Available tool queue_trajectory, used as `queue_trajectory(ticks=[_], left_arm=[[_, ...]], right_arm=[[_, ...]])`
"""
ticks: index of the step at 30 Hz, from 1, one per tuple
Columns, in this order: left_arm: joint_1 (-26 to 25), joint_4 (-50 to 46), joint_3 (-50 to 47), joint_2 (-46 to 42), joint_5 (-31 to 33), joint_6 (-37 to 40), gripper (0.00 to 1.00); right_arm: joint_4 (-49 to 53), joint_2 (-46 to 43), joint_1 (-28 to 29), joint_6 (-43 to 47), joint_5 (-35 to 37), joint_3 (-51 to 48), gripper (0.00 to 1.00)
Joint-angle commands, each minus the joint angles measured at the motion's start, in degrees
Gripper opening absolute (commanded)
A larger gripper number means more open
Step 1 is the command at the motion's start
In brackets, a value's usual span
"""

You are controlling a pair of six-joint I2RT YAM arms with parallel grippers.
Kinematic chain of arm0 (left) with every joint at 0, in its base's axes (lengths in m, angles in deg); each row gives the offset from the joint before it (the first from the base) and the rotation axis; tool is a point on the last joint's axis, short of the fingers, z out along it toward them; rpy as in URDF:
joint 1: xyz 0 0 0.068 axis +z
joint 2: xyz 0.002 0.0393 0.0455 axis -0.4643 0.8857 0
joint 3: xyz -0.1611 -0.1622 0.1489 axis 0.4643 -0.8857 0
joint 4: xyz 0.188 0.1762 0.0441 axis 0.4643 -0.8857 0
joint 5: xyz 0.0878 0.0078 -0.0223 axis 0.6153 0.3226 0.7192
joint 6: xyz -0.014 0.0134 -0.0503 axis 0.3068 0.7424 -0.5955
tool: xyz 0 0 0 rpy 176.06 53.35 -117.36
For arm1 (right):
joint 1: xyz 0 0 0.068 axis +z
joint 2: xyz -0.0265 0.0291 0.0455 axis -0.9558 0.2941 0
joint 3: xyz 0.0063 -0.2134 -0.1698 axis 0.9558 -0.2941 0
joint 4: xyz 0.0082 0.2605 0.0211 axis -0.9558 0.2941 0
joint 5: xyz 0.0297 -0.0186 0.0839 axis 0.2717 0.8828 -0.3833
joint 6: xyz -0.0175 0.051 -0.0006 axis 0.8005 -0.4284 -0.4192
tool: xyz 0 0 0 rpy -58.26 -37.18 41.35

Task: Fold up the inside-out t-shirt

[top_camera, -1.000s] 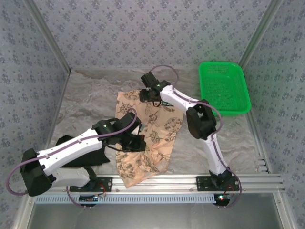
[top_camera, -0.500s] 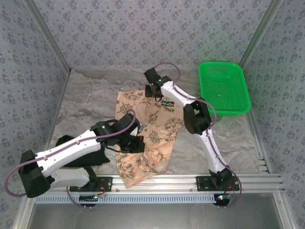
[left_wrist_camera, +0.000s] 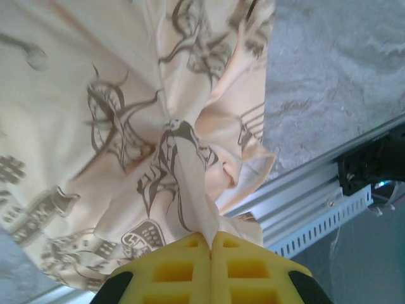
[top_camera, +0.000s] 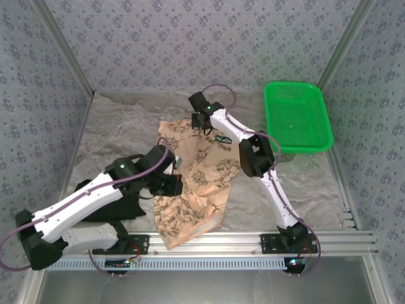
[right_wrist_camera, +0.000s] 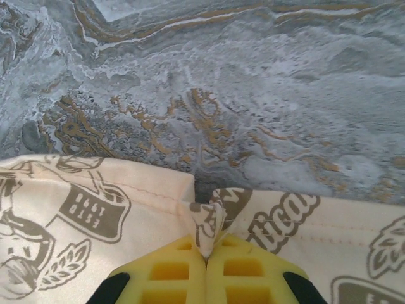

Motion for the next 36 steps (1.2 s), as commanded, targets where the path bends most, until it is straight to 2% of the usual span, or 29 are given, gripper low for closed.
queue_trajectory(ticks=[1,4,7,13,17,21,28,34,36], left_arm=[[0.3,-5.2,3.9,-4.6,6.5,6.7,0.0],[0.3,-6.1,6.1,-6.7,10.9,11.3,0.0],[0.5,-5.2,7.1,-7.8,11.7,16.4,0.0],[0.5,0.7,1.0,-5.6,5.0,20.7,0.0],[0.1,7.2,-3.8,-2.6,-0.9,20.9,0.0],[-0.7,8.1,-5.8,-0.3,-1.2,21.7,0.0],[-0.9,9.3,-6.1,0.9,-4.8,24.2,0.0],[-1.8,10.6,-6.6,2.5,-7.9,24.5,0.0],[-2.0,10.7,-6.7,2.9,-8.0,24.5,0.0]], right_arm=[[2.6,-8.2,-0.7,1.4,4.5,1.9,0.03],[3.4,-13.3,-2.0,1.4,6.3,0.8,0.05],[3.2,-18.3,-3.9,1.0,5.5,-1.8,0.11],[0.4,-24.2,-7.1,-0.3,2.7,-11.4,0.13],[-1.3,-24.2,-7.8,-1.8,1.9,-18.9,0.13],[-3.9,-23.2,-8.6,-3.0,-0.4,-24.6,0.13],[-2.4,-21.3,-10.4,-2.4,-2.4,-25.8,0.24],[-2.5,-21.6,-12.3,-1.7,-3.8,-25.8,0.22],[-2.3,-21.5,-12.5,-1.7,-4.3,-25.7,0.25]])
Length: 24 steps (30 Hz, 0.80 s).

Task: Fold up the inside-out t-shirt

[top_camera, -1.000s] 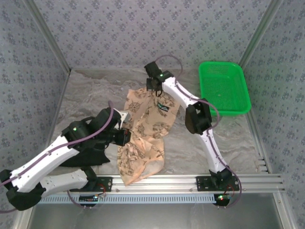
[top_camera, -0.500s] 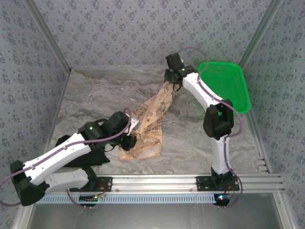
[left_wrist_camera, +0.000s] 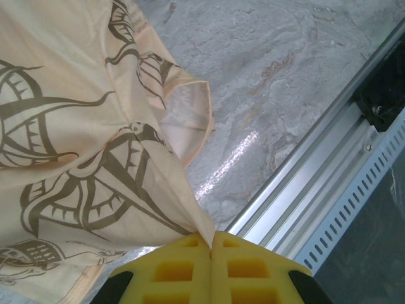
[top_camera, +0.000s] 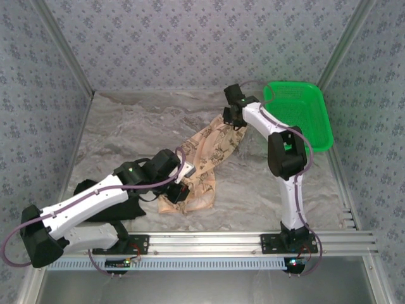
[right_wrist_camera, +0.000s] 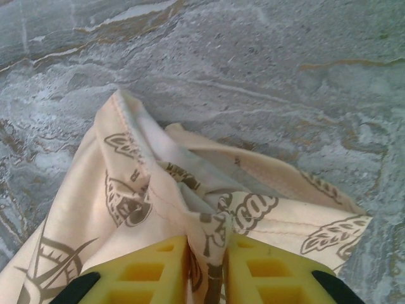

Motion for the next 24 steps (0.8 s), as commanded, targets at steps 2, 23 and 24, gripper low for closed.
queue_trajectory(ticks=[2,23,24], left_arm=[[-0.6,1.3,-0.1,0.5,-3.0,1.2,0.0],[-1.9,3.2,-2.0,-0.2,-4.7,1.1,0.0],[-1.9,3.2,-2.0,-0.2,-4.7,1.0,0.0]], right_arm=[[1.2,-0.9,-0.5,0.6,-1.3,1.0,0.34],[1.0,-0.5,-2.3,-0.3,-3.0,3.5,0.23],[0.9,-0.4,-2.4,-0.7,-3.4,3.6,0.2]])
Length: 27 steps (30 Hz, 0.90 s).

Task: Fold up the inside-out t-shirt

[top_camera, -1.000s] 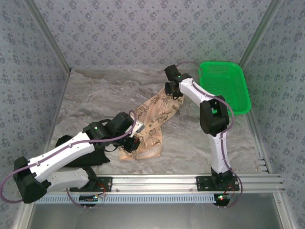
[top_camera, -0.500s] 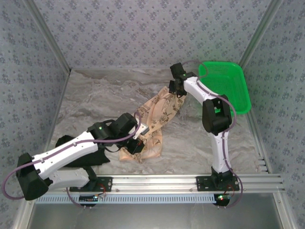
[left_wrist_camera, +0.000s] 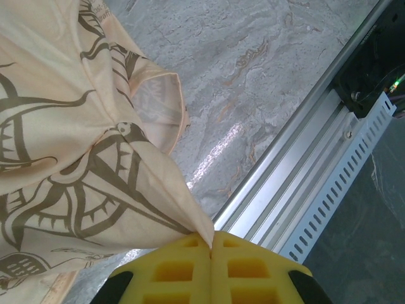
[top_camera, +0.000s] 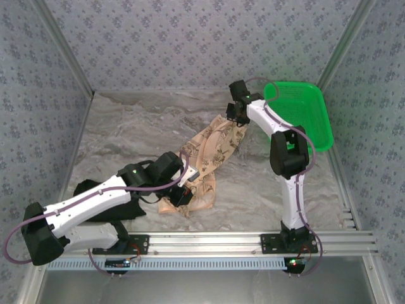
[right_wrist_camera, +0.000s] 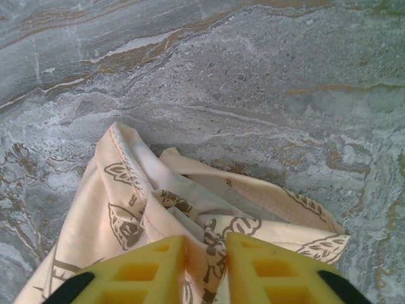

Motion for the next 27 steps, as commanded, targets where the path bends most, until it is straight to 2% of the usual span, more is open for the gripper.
queue_trajectory(ticks=[1,5,8,10,14,17,21,24,27], left_arm=[[-0.4,0.6,-0.5,-0.8,-1.6,1.0,0.0],[-0.4,0.4,-0.5,-0.7,-1.7,0.9,0.0],[-0.4,0.3,-0.4,-1.0,-1.7,0.9,0.0],[-0.3,-0.3,0.3,-1.3,-1.4,1.1,0.0],[-0.3,-6.7,5.5,-2.9,6.1,4.0,0.0],[0.0,-12.3,11.7,-4.2,11.4,11.5,0.0],[1.1,-17.7,22.6,-6.1,25.6,24.6,0.0],[3.2,-18.7,29.1,-6.9,33.7,35.8,0.0],[5.9,-15.2,32.1,-7.2,39.5,46.8,0.0]], right_arm=[[0.6,-0.3,-0.5,-0.6,-1.6,1.6,0.19],[0.2,-0.2,-0.6,-1.0,-2.5,1.2,0.16],[0.2,-0.3,-0.5,-0.8,-3.2,1.3,0.01],[0.4,-1.0,-0.5,-0.6,-2.9,1.2,0.0],[0.7,-4.2,-0.4,-0.8,-1.3,1.2,0.0],[1.7,-6.7,-1.2,-1.3,-0.2,3.2,0.0],[4.9,-10.0,-2.6,-2.6,2.7,8.1,0.0],[5.5,-14.0,-3.4,-3.5,5.0,9.7,0.0],[6.9,-17.3,-3.9,-3.0,5.9,11.8,0.0]])
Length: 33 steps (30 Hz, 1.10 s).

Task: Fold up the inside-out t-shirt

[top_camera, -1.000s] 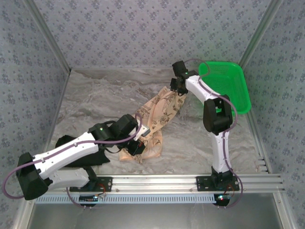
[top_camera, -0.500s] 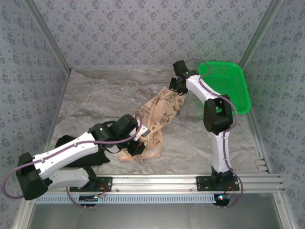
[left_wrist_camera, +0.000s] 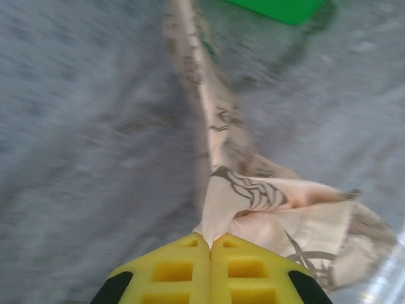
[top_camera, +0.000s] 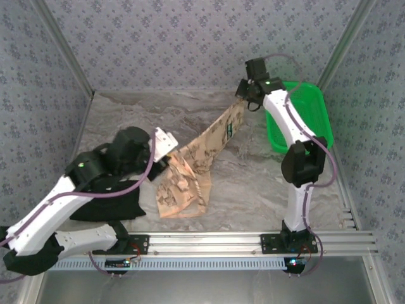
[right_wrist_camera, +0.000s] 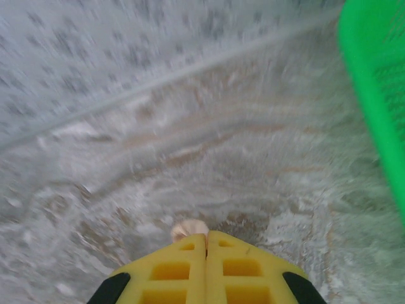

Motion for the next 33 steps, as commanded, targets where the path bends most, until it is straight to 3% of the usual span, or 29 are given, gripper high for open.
queue_trajectory(ticks=[1,6,11,16,20,23,26,30,33], left_arm=[[3.0,0.4,3.8,-0.4,11.1,18.4,0.0],[6.0,2.0,9.8,2.0,8.5,27.4,0.0],[4.2,-3.1,14.4,1.1,-4.9,28.3,0.0],[0.7,0.7,14.6,-2.2,-13.7,27.7,0.0],[0.7,2.3,15.9,-1.2,-15.3,29.6,0.0],[1.8,3.6,16.0,1.0,-10.8,33.2,0.0],[9.4,7.0,15.2,3.8,-9.8,35.2,0.0],[22.8,11.4,15.0,8.9,-22.0,33.8,0.0],[31.3,14.5,16.8,15.6,-27.7,32.1,0.0]], right_arm=[[2.7,-6.1,-0.6,-0.8,3.7,3.4,0.0],[3.0,-15.5,-0.8,-0.5,5.6,-0.8,0.0],[2.4,-29.6,-0.9,-1.4,8.1,-11.2,0.0],[2.5,-42.1,1.2,0.8,15.9,-17.9,0.0],[2.9,-45.7,1.3,1.8,18.0,-18.6,0.0],[1.7,-43.4,0.9,2.3,16.5,-17.7,0.0],[-1.2,-38.2,-0.4,1.5,13.3,-16.8,0.0],[-4.7,-27.0,-2.7,0.4,6.5,-10.7,0.0],[-2.8,-14.7,-4.0,-0.9,1.0,0.8,0.0]])
